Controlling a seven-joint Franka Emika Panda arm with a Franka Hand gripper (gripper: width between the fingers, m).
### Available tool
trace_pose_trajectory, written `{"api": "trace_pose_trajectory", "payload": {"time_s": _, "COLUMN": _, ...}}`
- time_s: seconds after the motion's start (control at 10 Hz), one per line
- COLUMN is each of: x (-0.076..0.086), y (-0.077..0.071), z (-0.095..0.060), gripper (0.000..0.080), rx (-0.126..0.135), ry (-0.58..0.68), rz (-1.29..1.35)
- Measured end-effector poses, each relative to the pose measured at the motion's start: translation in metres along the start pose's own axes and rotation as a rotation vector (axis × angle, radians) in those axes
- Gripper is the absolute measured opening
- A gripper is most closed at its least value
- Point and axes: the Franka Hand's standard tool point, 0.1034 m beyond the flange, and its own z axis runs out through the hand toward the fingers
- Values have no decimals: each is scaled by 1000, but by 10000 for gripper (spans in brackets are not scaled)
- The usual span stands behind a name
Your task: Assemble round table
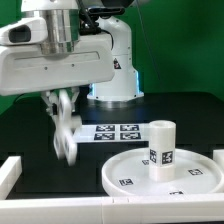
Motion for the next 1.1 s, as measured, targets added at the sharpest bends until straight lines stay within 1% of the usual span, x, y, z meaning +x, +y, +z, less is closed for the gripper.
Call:
{"api": "trace_pose_trajectory", "payload": {"time_s": 0.1, "x": 0, "y": 0, "z": 0, "gripper": 383, "rx": 0, "ry": -1, "rz": 0}}
{"api": "trace_pose_trajectory", "payload": {"time_s": 0.2, "x": 0, "y": 0, "z": 1, "gripper": 383, "rx": 1, "ry": -1, "rz": 0}}
{"api": "trace_pose_trajectory", "payload": {"time_s": 0.3, "x": 0, "y": -1, "z": 2, "gripper": 557, "rx": 1, "ry": -2, "rz": 0}}
{"api": "trace_pose_trajectory", "payload": {"time_s": 0.4, "x": 2, "y": -4, "z": 6, "gripper": 557, "rx": 1, "ry": -3, "rz": 11}}
{"api": "trace_pose_trajectory", "payload": {"time_s": 0.5, "x": 2, "y": -8, "z": 12, "gripper": 638, "rx": 9, "ry": -12, "rz": 6}}
{"api": "trace_pose_trajectory", "payload": {"time_s": 0.6, "x": -2, "y": -12, "z": 17, "gripper": 638, "rx": 21, "ry": -28, "rz": 5}}
{"api": "trace_pose_trajectory", "payload": {"time_s": 0.7, "x": -3, "y": -13, "z": 18, "gripper": 646, "rx": 28, "ry": -35, "rz": 5}}
{"api": "trace_pose_trajectory", "payload": {"time_s": 0.9, "x": -3, "y": -13, "z": 18, "gripper": 649, "rx": 27, "ry": -35, "rz": 5}}
{"api": "trace_pose_trajectory", "payload": {"time_s": 1.0, "x": -4, "y": -13, "z": 19, "gripper": 649, "rx": 17, "ry": -28, "rz": -33}}
{"api": "trace_pose_trajectory", "payload": {"time_s": 1.1, "x": -8, "y": -14, "z": 19, "gripper": 649, "rx": -13, "ry": -7, "rz": -125}}
